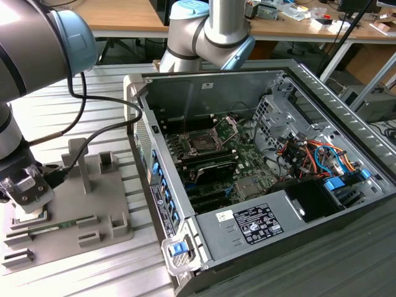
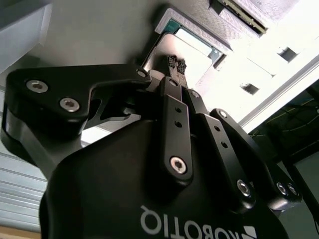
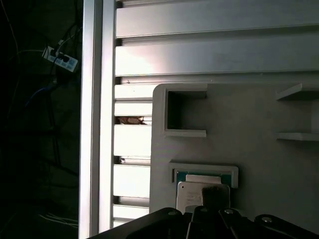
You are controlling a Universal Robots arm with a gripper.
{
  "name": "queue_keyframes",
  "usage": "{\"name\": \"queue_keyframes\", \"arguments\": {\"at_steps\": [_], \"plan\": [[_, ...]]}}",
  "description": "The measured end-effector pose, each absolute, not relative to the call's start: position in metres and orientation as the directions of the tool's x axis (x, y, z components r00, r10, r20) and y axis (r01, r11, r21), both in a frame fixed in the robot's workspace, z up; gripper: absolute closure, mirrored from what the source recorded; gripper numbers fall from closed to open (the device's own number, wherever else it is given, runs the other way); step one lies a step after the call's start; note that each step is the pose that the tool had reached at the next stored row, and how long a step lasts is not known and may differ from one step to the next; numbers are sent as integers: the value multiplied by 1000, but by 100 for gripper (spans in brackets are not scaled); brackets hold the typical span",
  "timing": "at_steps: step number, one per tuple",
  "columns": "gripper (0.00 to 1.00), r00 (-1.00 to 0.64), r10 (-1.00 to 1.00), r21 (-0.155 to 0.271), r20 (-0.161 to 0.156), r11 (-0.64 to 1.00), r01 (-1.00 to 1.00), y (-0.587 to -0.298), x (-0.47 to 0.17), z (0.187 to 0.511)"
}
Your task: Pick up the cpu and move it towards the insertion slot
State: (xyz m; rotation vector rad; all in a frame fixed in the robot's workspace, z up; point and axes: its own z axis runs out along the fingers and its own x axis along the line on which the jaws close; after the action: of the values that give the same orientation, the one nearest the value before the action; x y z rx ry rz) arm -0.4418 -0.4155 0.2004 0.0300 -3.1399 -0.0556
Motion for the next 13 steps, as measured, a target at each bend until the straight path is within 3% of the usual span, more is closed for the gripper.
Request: {"name": "queue_keyframes", "arguments": {"at_steps": [13], "plan": [[89, -1000, -19, 33, 2, 999, -19, -416, -442, 196]]}}
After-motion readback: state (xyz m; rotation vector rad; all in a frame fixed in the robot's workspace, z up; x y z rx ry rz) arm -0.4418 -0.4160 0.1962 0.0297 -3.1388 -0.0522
